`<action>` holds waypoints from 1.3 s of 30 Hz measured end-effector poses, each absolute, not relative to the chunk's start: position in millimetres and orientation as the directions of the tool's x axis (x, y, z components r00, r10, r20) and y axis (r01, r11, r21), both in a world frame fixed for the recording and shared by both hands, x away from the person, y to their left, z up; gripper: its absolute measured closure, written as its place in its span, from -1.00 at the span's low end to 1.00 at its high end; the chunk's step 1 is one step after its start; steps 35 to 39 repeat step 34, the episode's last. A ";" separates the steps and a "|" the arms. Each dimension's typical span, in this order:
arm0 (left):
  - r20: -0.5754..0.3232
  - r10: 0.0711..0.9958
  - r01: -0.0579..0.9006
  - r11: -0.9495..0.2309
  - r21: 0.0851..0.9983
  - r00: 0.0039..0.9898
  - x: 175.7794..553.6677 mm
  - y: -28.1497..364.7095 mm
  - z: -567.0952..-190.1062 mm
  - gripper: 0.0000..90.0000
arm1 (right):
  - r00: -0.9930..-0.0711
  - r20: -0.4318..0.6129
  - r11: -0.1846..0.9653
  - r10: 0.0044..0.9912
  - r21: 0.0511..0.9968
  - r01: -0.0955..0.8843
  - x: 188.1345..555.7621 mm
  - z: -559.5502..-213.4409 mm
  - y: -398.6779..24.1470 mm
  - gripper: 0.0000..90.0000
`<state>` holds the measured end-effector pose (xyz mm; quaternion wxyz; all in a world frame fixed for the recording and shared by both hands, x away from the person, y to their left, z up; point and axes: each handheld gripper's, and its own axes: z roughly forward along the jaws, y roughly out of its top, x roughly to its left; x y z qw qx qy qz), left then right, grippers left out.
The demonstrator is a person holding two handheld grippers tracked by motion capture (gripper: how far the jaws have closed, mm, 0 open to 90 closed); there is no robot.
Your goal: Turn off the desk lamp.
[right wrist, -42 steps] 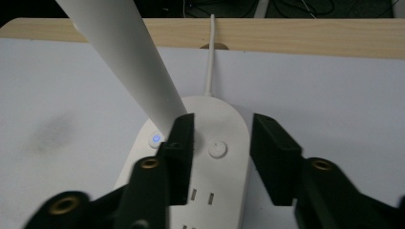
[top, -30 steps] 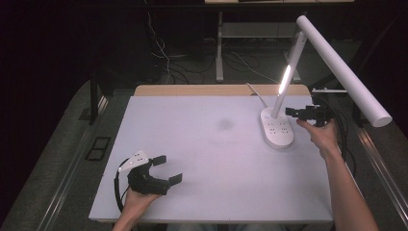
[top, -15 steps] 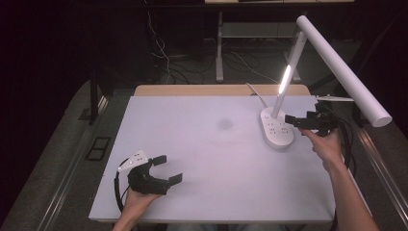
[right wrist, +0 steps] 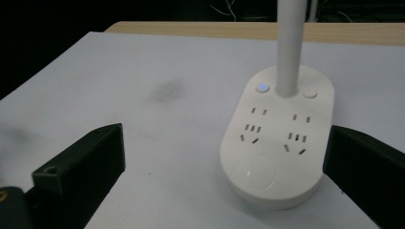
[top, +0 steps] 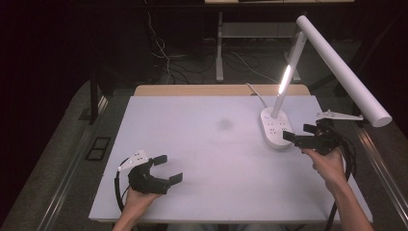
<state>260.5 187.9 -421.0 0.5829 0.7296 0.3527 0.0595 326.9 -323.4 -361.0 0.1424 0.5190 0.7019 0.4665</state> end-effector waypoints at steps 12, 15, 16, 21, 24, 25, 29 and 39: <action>-0.327 0.583 0.448 -0.071 0.891 0.744 260.5 188.7 -420.9 -1.00 | -0.504 0.298 0.043 0.811 0.829 0.558 288.3 -370.0 -309.8 -0.99; -0.328 0.582 0.450 -0.073 0.890 0.744 260.8 188.5 -421.1 -1.00 | -0.524 0.294 0.054 0.800 0.833 0.550 279.1 -376.3 -305.4 -0.99; -0.326 0.582 0.448 -0.074 0.891 0.745 260.9 188.5 -421.1 -1.00 | -0.531 0.290 0.059 0.796 0.836 0.545 276.7 -378.8 -304.2 -0.99; -0.327 0.581 0.449 -0.075 0.891 0.745 260.9 188.7 -421.2 -1.00 | -0.551 0.282 0.078 0.785 0.838 0.540 266.0 -391.0 -298.5 -0.99; -0.327 0.581 0.449 -0.075 0.890 0.745 260.9 188.6 -421.3 -1.00 | -0.555 0.288 0.080 0.780 0.834 0.546 260.9 -398.0 -295.8 -0.98; -0.327 0.580 0.449 -0.075 0.891 0.746 260.9 188.6 -421.3 -1.00 | -0.553 0.296 0.078 0.779 0.829 0.554 258.7 -400.2 -294.5 -0.99; -0.329 0.581 0.452 -0.074 0.889 0.744 261.4 188.6 -421.5 -1.00 | -0.560 0.305 0.078 0.771 0.826 0.558 252.5 -413.2 -291.6 -0.98; -0.328 0.580 0.451 -0.078 0.889 0.746 262.1 188.6 -421.6 -1.00 | -0.572 0.281 0.106 0.771 0.828 0.550 249.7 -418.7 -291.9 -0.98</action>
